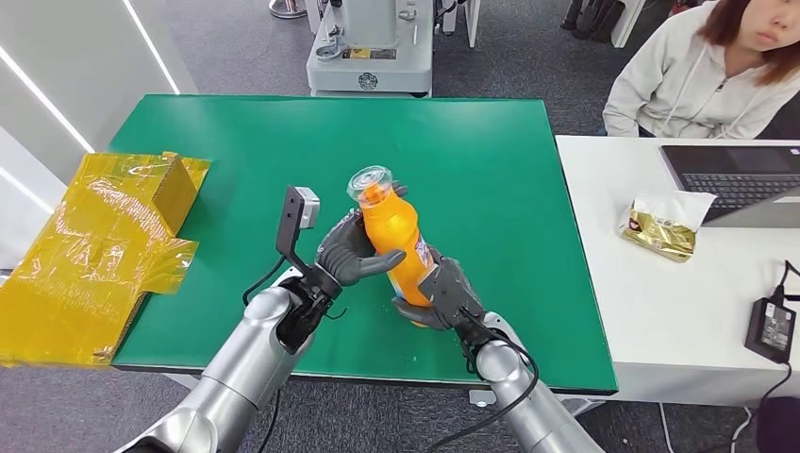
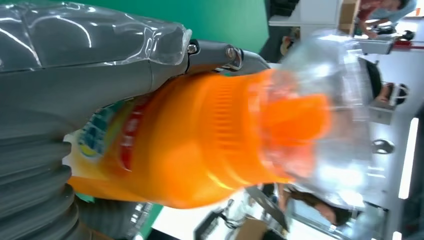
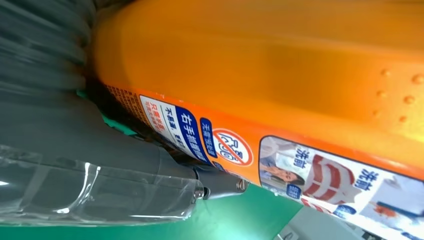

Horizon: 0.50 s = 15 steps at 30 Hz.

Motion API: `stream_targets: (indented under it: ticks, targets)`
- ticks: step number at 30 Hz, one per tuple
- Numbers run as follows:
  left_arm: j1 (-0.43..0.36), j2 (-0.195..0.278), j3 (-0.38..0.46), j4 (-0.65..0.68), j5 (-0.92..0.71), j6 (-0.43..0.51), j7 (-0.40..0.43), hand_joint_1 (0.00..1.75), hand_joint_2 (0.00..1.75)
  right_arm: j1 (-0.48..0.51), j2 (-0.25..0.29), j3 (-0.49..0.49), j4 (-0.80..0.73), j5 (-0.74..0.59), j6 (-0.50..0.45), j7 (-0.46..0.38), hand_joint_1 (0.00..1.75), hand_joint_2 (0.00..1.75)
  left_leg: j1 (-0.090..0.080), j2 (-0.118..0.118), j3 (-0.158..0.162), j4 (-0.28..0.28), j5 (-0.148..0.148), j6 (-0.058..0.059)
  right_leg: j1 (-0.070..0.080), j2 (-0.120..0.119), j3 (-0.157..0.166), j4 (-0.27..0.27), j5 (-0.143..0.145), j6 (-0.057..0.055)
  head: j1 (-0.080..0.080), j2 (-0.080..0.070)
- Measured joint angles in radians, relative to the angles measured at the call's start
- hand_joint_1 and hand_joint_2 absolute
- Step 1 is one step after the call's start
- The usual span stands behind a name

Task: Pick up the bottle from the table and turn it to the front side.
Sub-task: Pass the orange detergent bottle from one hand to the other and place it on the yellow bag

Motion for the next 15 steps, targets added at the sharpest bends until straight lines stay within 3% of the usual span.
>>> stream_targets:
  ticks: [15]
  targets:
    - [-0.009, -0.002, 0.0, -0.088, 0.032, 0.039, 0.018, 0.0, 1.75, -0.001, 0.0, -0.01, -0.001, 0.005, -0.004, -0.002, 1.75, 1.75, 0.0, 0.0, 0.0, 0.0, 0.0, 0.0, 0.0, 0.0, 0.0, 0.0, 0.0, 0.0, 0.0, 0.0]
